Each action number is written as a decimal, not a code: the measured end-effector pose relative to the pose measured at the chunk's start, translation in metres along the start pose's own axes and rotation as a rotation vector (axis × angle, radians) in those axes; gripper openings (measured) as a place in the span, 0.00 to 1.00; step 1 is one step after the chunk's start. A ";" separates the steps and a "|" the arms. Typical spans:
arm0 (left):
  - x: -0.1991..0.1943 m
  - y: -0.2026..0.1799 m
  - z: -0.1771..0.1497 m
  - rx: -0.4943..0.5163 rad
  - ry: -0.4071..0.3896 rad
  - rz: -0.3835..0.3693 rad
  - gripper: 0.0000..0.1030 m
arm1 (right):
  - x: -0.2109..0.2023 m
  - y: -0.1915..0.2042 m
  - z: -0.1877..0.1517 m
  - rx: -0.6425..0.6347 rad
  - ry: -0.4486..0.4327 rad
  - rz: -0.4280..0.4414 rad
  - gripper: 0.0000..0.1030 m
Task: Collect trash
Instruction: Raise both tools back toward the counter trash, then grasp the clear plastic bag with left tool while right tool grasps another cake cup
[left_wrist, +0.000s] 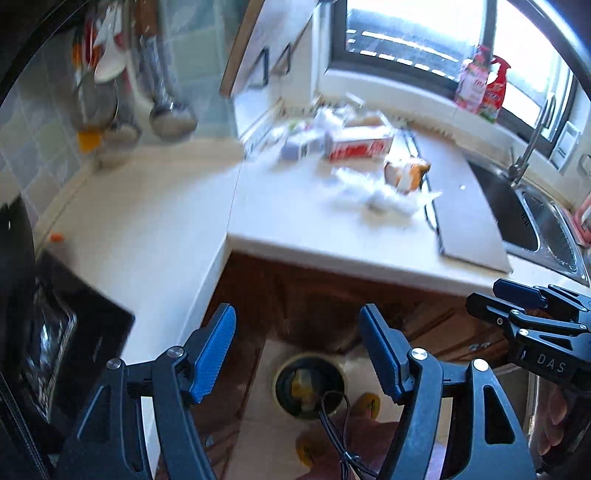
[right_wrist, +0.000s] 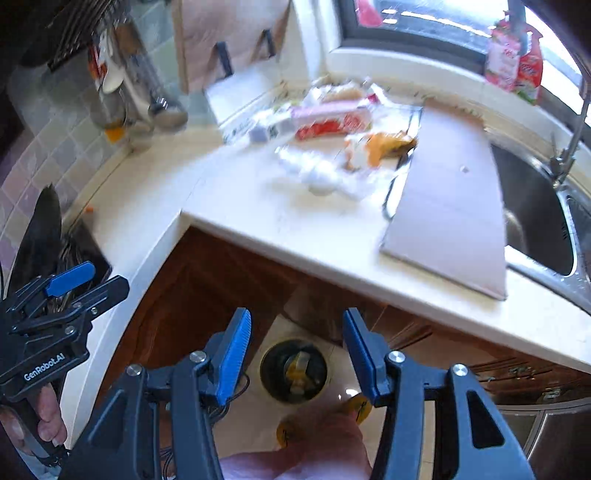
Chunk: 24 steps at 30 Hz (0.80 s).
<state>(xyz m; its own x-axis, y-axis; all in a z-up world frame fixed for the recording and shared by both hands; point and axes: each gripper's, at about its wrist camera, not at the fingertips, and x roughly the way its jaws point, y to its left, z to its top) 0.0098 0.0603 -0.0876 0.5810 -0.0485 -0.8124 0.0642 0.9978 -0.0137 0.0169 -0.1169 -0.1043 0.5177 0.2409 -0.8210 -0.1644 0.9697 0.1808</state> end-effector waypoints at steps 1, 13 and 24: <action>-0.002 -0.003 0.006 0.006 -0.015 -0.007 0.68 | -0.004 -0.003 0.003 0.006 -0.013 -0.005 0.51; 0.017 -0.031 0.082 -0.011 -0.096 -0.026 0.76 | -0.006 -0.054 0.063 0.015 -0.086 -0.021 0.51; 0.135 -0.067 0.121 -0.215 0.105 -0.130 0.76 | 0.055 -0.116 0.153 -0.029 -0.049 0.075 0.51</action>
<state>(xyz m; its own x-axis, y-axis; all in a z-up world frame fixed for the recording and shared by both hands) 0.1820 -0.0189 -0.1255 0.4910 -0.1831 -0.8517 -0.0476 0.9706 -0.2361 0.1925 -0.2100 -0.0877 0.5434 0.3152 -0.7780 -0.2285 0.9474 0.2242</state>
